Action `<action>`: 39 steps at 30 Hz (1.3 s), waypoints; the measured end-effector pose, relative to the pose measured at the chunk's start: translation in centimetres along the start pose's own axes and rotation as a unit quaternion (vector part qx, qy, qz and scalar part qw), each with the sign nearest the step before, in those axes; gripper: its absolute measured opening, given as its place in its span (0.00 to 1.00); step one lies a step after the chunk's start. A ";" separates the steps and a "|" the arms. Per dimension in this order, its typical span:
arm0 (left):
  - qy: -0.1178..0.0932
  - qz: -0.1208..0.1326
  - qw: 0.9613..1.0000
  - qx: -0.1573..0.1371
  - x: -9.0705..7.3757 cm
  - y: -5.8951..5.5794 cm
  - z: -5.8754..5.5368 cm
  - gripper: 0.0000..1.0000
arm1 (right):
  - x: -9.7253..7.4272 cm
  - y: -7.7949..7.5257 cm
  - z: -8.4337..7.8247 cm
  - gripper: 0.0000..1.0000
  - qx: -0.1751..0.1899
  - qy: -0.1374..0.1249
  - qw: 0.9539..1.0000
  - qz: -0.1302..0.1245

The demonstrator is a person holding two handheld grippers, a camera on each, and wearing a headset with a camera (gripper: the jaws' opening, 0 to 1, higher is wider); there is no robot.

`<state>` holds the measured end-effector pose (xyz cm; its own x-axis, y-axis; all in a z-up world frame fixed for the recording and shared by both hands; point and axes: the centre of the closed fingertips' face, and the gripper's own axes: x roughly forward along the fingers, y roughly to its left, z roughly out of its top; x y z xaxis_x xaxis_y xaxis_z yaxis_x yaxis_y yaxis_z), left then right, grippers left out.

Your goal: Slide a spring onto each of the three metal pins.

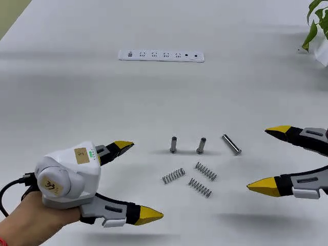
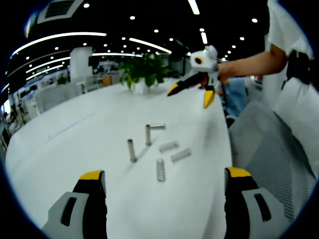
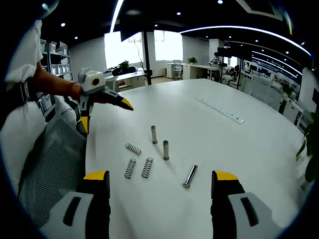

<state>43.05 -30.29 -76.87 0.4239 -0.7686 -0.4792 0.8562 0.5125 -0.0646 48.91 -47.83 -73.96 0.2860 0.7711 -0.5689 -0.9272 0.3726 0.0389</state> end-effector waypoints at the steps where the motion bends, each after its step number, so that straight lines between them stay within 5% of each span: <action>1: 0.000 0.000 1.000 0.000 0.0 0.0 0.0 1.00 | 0.1 -0.2 0.2 0.84 -0.003 -0.001 1.000 0.000; 23: -0.003 -0.002 1.000 -0.004 0.2 0.4 -0.1 1.00 | 2.9 -4.2 1.6 0.64 0.024 0.026 0.999 -0.023; 39: -0.009 -0.006 1.000 -0.012 0.4 0.8 -0.2 1.00 | 6.0 -7.0 0.3 0.44 0.087 0.090 0.991 -0.051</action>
<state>43.91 -30.13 -77.26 0.4183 -0.7814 -0.4631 0.8540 0.5120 -0.0924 57.19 -45.64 -77.44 0.3145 0.6264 -0.7133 -0.8352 0.5397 0.1057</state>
